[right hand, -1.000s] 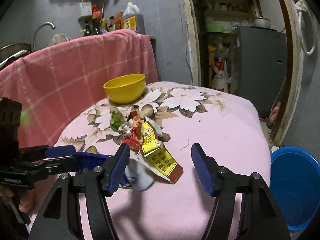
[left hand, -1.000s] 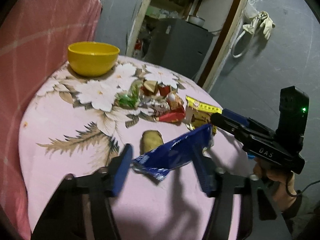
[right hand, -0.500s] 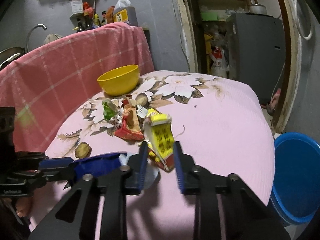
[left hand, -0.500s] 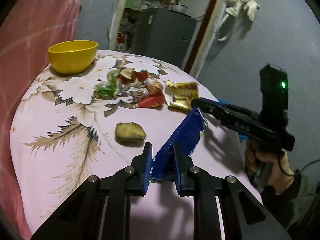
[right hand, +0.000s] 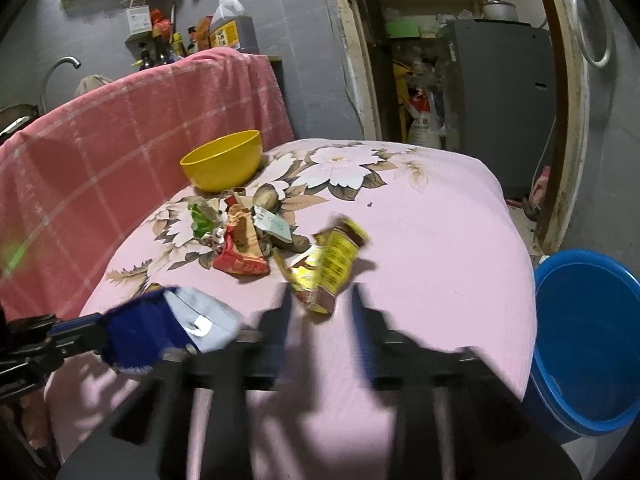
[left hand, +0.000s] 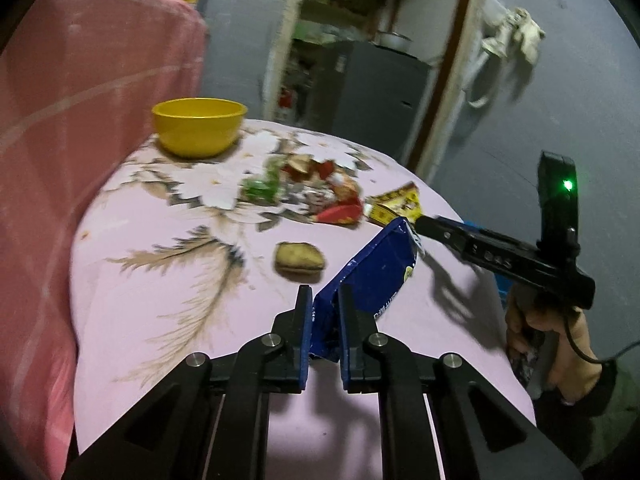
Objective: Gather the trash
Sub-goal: 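Lift both wrappers and carry them toward the blue bucket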
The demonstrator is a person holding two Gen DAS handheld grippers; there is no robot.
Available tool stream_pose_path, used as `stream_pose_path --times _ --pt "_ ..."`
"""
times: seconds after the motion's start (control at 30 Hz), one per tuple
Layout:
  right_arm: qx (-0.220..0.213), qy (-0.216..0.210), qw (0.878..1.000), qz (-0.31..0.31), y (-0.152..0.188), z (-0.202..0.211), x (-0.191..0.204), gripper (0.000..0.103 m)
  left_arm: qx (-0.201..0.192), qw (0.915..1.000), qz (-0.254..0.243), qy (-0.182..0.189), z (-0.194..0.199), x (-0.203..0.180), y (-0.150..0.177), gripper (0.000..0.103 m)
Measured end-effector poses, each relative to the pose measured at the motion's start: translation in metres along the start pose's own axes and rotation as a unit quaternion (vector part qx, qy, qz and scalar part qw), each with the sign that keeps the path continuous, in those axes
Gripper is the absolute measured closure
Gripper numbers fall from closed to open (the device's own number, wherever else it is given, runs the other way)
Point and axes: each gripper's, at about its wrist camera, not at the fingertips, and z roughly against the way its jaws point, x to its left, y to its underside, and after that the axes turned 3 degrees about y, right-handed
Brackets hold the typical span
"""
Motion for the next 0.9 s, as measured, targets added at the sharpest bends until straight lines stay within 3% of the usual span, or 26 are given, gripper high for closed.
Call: stream_pose_path --times 0.17,0.37,0.53,0.6,0.9 --pt "0.007 0.000 1.000 -0.002 -0.003 -0.006 -0.001 0.051 -0.042 0.9983 0.034 -0.022 0.009 0.006 0.000 0.094" --pt "0.032 0.001 0.999 -0.001 -0.013 -0.028 0.001 0.050 -0.092 0.9900 0.090 -0.058 0.021 0.018 -0.015 0.094" --pt "0.043 0.022 0.999 0.004 -0.017 -0.039 0.002 0.050 -0.084 0.9870 0.110 -0.082 0.012 0.022 -0.026 0.094" --pt "0.042 0.027 0.999 0.000 -0.016 -0.041 0.001 0.059 -0.082 0.9864 0.117 -0.081 0.010 0.023 -0.028 0.094" --pt "-0.002 0.011 0.999 -0.040 -0.014 -0.019 -0.017 0.060 -0.076 0.9894 0.103 -0.070 0.005 0.001 -0.046 0.094"
